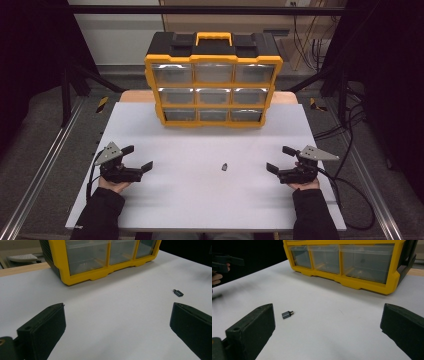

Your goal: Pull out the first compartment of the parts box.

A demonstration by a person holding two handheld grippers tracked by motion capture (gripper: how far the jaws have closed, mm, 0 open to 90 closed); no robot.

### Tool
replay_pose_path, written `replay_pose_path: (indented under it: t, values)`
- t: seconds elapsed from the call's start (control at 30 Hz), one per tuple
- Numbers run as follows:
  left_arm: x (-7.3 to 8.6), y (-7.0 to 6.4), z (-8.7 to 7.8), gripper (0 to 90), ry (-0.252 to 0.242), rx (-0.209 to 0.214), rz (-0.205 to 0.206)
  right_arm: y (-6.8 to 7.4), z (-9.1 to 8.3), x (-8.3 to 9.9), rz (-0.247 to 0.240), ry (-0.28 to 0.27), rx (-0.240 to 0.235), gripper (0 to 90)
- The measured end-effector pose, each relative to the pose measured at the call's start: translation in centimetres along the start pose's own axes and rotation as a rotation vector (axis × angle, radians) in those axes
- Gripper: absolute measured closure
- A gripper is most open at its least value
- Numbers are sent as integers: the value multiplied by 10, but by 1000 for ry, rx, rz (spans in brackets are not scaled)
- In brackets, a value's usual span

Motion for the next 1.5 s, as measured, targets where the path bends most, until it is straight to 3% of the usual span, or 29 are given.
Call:
replay_pose_path:
  t: [0.7, 1.5]
  values:
    - [-15, -3, -3, 0, -14, -19, 9, 1, 0, 2, -10, 22, -1, 2]
    - [-29, -11, 6, 0, 18, -25, 64, 1, 2, 4, -23, 38, -2, 2]
Point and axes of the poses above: each handheld gripper's, and its own axes: z roughly forward along the jaws, x roughly out of its underside, y roughly to its left, the point moved 8 cm from there along z, roughly forward along the jaws, and after that the axes turned 3 degrees about -z, right-handed, at the moved point
